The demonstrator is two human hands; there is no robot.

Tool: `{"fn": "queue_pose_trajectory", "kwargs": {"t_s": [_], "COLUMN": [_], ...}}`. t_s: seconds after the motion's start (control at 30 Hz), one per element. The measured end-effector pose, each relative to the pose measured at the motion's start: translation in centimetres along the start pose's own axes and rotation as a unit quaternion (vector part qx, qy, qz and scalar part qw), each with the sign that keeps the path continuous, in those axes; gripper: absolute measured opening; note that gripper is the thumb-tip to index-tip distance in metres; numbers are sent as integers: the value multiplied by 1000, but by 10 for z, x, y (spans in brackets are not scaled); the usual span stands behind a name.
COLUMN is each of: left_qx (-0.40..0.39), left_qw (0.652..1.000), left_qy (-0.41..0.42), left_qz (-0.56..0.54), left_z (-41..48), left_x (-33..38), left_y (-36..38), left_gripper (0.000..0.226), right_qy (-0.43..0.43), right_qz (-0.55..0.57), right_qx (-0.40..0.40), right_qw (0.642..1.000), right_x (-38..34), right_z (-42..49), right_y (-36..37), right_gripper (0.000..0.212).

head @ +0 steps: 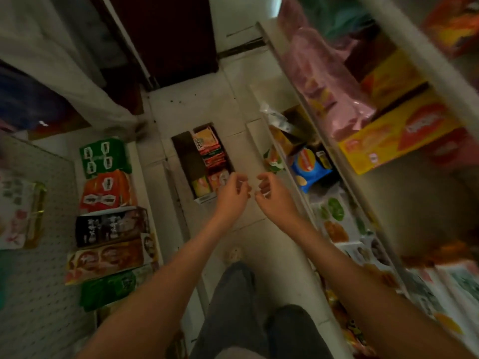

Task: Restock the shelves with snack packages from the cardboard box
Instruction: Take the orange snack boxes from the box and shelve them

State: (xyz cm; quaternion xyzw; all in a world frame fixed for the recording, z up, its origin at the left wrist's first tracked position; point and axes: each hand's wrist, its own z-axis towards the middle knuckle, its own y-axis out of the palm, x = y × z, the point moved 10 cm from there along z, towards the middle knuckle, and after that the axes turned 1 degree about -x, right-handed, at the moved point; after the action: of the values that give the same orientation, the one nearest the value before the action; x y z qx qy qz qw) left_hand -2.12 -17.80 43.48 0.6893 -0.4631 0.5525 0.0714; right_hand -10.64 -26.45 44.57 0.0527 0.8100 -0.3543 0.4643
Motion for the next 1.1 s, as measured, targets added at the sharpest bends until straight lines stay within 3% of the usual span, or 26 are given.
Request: {"fn": "queue_pose_trajectory", "kwargs": {"t_s": [0.17, 0.43, 0.6, 0.77, 0.87, 1.0, 1.1], "left_qx": [16, 83, 95, 104, 94, 75, 53], "left_qw": [994, 953, 933, 935, 927, 924, 924], "left_qy": [-112, -276, -329, -316, -335, -353, -360], "left_qz": [-2, -90, -109, -125, -142, -128, -118], "left_z": [101, 222, 309, 393, 420, 435, 439], "left_x": [-98, -268, -380, -473, -516, -548, -559], "left_y": [-19, -11, 16, 50, 68, 85, 93], "left_gripper": [27, 12, 38, 28, 31, 35, 36], "right_qy": [87, 137, 147, 109, 171, 274, 307], "right_qz": [4, 15, 8, -44, -54, -94, -71], "right_qx": [-44, -143, -185, -229, -207, -195, -225], "right_qw": [995, 980, 972, 966, 962, 937, 922], "right_x": [53, 145, 214, 283, 352, 429, 447], "right_z": [101, 256, 351, 422, 448, 460, 460], "right_y": [63, 184, 288, 400, 445, 467, 479], "right_gripper": [39, 40, 41, 41, 62, 119, 132]}}
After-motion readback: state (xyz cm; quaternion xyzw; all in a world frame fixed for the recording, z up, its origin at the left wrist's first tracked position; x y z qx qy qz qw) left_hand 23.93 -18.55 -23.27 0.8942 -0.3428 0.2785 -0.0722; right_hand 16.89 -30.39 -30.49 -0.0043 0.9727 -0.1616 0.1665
